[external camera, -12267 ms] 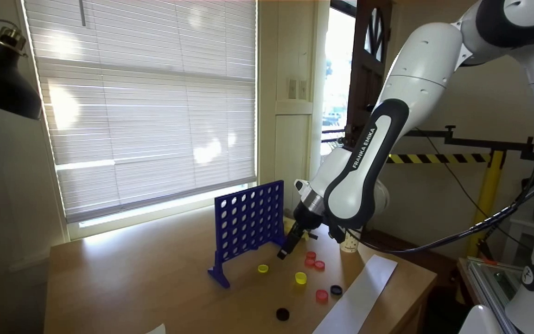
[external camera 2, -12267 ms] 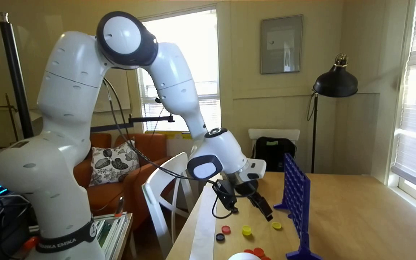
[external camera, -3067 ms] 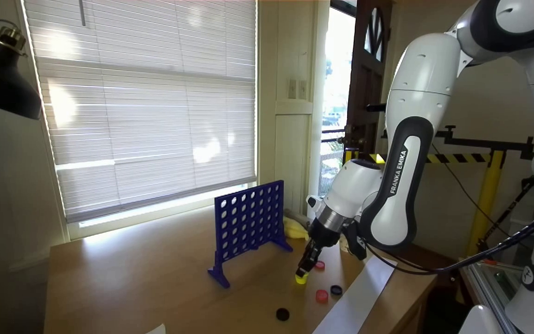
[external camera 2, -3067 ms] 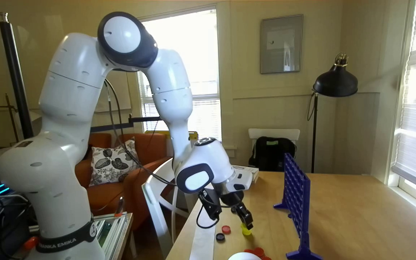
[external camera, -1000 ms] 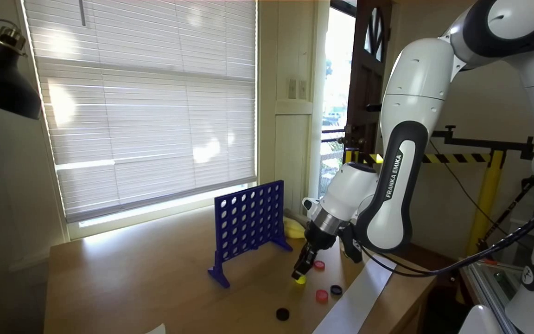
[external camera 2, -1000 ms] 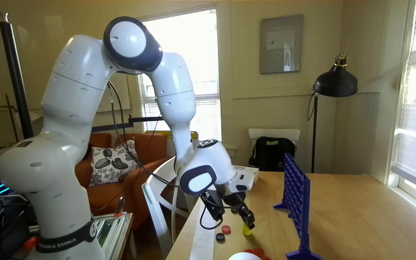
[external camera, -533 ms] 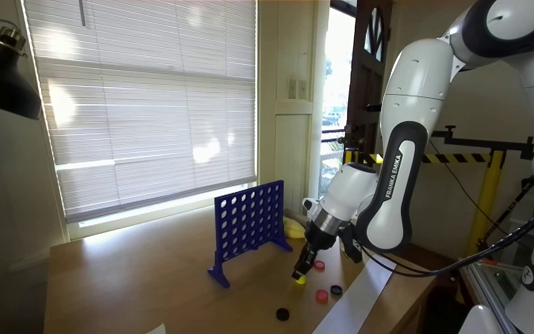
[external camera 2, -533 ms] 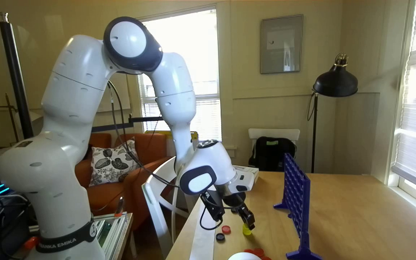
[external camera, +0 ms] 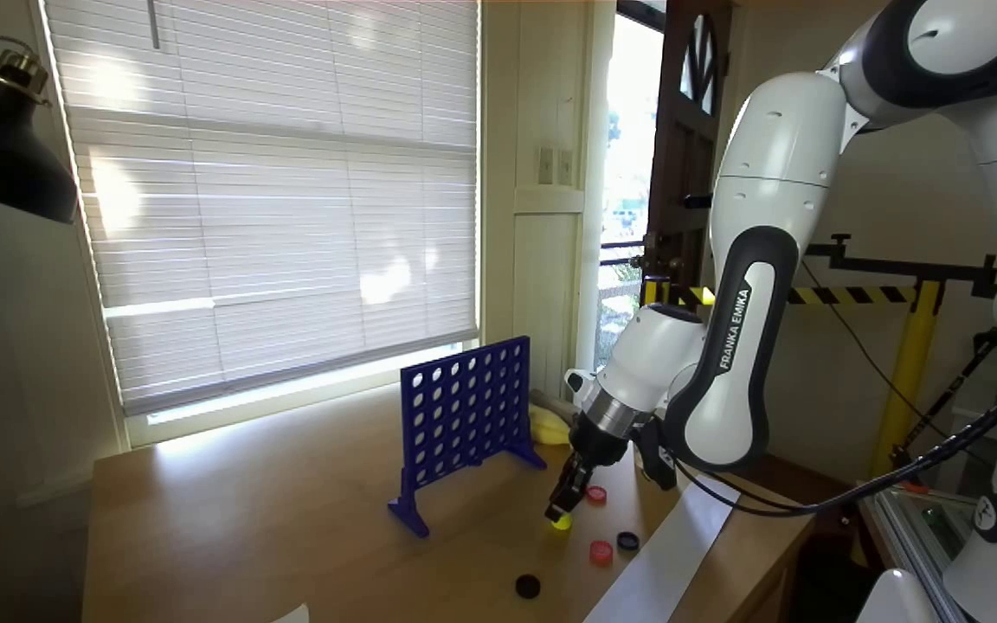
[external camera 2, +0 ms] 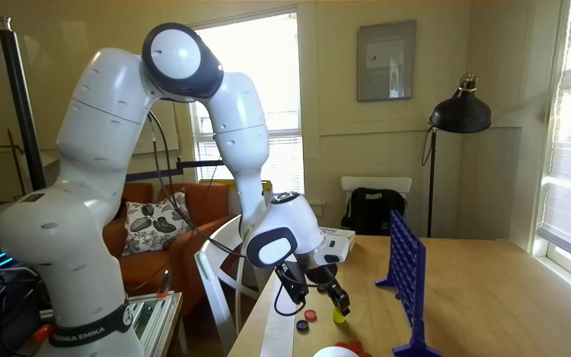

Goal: Put one yellow disc on the two yellow discs

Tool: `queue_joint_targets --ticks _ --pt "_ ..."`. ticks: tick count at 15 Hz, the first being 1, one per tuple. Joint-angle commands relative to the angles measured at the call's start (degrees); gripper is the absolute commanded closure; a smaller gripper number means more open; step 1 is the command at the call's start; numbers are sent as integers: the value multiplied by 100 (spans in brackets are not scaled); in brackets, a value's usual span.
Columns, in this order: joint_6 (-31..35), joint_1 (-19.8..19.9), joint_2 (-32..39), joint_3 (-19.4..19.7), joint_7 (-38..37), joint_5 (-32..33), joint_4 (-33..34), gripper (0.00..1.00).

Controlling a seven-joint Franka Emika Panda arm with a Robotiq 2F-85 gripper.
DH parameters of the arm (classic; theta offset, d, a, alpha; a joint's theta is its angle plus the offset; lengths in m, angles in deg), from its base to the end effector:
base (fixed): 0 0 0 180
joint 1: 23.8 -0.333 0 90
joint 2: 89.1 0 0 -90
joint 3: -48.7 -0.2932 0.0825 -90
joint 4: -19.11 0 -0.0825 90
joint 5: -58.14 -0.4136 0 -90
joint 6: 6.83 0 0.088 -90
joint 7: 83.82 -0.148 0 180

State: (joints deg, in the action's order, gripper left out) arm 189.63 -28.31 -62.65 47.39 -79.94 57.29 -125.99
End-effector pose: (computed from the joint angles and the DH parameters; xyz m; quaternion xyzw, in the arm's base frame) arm 0.4865 0.0493 0.0647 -0.9737 -0.0729 -0.2156 0.0078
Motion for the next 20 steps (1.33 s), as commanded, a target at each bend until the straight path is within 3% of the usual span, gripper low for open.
queue_joint_targets --ticks 1,7,8,10,15,20 --pt "101 118 113 -46 3 206 58 90" --pt "88 119 115 -45 1 205 60 90" --pt "81 117 113 -44 -1 202 61 40" --pt "79 117 113 -43 -3 198 63 34" --pt "82 122 128 -57 -14 198 71 1" --pt "52 152 18 -119 -70 187 22 0"
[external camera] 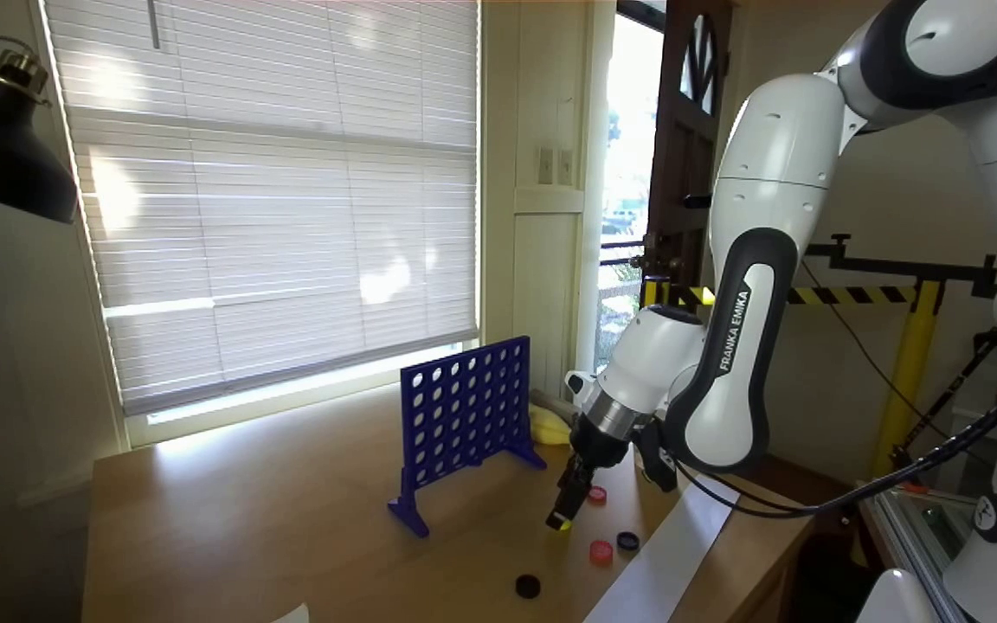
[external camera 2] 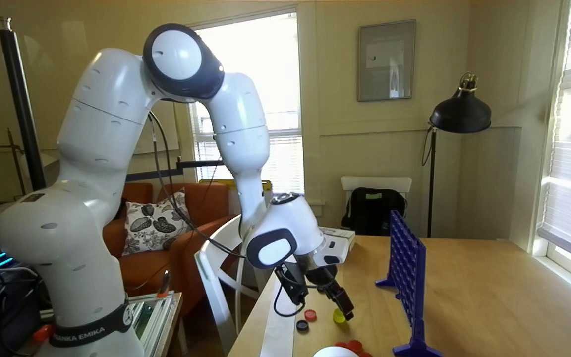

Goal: Put one yellow disc on the two yellow discs

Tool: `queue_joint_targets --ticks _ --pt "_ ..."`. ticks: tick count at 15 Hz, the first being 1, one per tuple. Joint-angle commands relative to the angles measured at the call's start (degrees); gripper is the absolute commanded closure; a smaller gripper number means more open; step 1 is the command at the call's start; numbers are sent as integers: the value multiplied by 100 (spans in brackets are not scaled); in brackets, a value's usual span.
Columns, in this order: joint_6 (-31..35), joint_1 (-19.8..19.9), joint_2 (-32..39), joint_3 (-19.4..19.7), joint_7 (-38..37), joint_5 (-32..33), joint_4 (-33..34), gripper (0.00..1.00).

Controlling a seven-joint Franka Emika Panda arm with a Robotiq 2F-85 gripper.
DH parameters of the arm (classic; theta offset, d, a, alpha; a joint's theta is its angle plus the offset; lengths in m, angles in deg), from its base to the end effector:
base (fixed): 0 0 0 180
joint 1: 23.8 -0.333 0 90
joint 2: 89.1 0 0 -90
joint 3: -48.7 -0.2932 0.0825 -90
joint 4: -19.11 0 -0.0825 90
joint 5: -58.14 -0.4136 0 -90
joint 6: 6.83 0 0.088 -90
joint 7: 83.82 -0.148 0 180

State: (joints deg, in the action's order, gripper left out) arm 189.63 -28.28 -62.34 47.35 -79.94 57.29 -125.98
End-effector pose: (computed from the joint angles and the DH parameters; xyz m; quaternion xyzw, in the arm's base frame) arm 0.4851 0.0493 0.0621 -0.9743 -0.0730 -0.2130 0.0080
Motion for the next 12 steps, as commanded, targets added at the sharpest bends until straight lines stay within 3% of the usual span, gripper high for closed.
queue_joint_targets --ticks 1,6,12 --pt "34 146 -50 -126 -92 168 7 0" --pt "-250 212 -471 -302 -307 68 -130 0" --pt "-1124 176 -1279 -313 -631 -105 -345 0"
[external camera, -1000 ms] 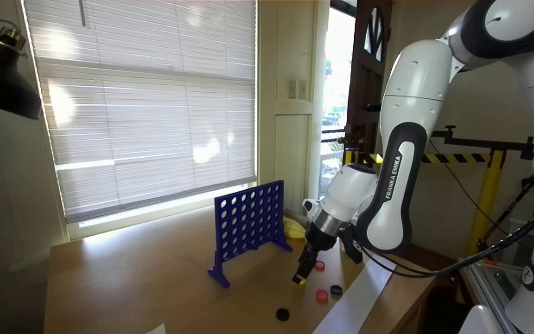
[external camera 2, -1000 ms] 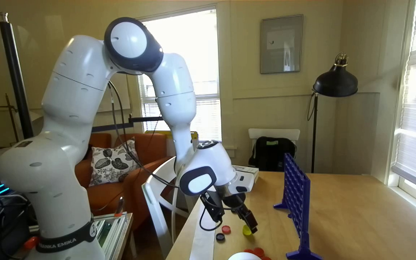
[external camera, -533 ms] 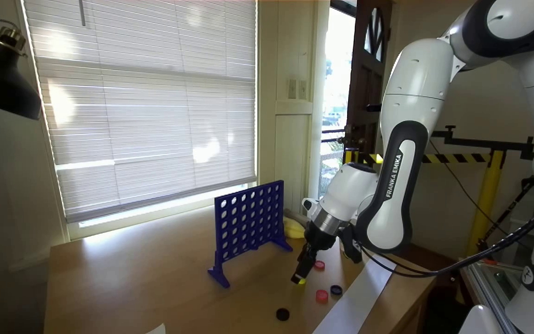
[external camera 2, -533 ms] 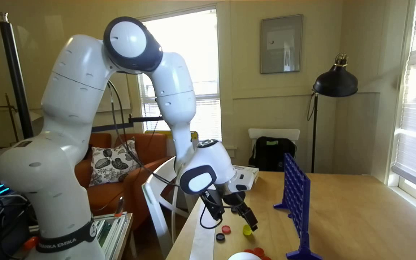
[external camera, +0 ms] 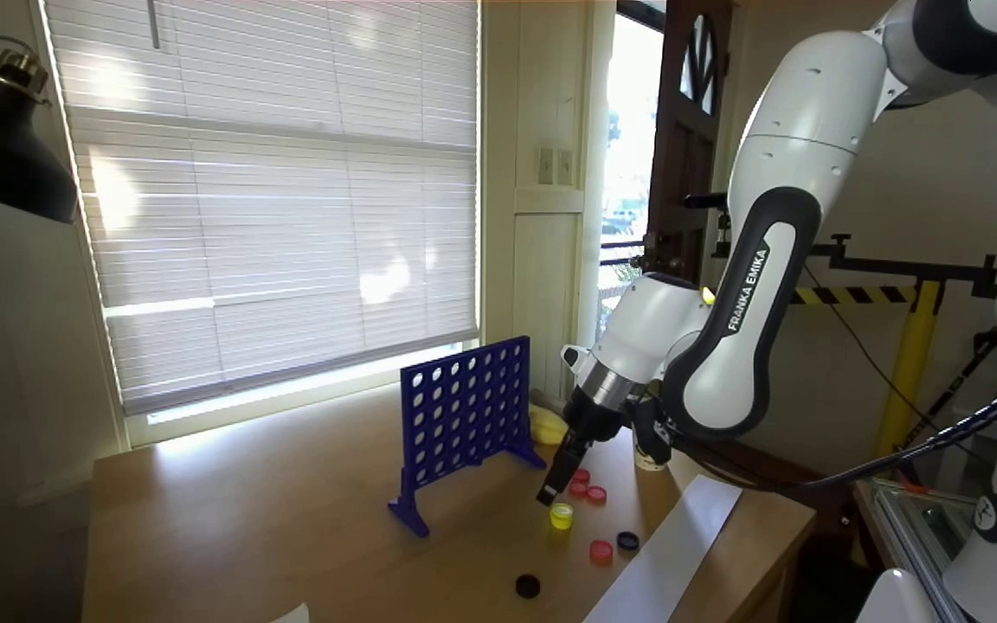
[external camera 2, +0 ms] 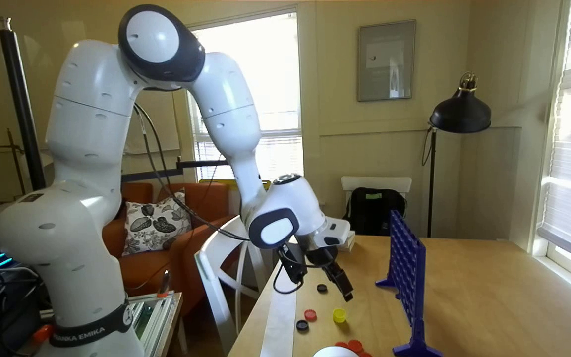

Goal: Put one yellow disc on the two yellow discs

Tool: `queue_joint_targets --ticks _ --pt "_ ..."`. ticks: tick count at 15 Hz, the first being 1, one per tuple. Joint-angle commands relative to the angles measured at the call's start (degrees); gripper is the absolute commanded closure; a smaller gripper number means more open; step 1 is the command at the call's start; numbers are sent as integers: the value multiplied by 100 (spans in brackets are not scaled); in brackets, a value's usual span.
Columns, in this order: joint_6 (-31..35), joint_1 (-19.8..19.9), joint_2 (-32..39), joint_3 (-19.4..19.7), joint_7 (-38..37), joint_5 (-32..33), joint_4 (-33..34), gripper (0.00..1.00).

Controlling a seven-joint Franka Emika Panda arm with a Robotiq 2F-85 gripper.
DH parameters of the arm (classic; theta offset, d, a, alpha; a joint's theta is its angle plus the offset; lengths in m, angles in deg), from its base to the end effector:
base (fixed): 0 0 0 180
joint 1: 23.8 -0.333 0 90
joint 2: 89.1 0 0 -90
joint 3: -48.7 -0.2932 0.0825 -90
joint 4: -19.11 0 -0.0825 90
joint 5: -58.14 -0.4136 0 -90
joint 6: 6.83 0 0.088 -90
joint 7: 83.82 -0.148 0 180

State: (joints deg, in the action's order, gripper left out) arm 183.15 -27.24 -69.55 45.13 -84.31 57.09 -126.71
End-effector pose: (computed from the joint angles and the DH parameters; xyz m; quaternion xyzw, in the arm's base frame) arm 0.4981 0.0621 0.1047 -0.9760 -0.0424 -0.2122 0.0241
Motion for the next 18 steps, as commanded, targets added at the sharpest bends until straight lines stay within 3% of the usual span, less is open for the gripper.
queue_joint_targets --ticks 1,7,12,13,18 --pt "-659 111 -689 -147 -252 -105 -304 0" --pt "-1664 473 -1369 -647 -315 -454 -463 0" --pt "-1953 257 -1832 -334 -327 -501 -612 0" --pt "-1818 219 -1487 -325 -290 -470 -398 0" --pt "-1856 203 -1688 -265 -300 -453 -520 0"
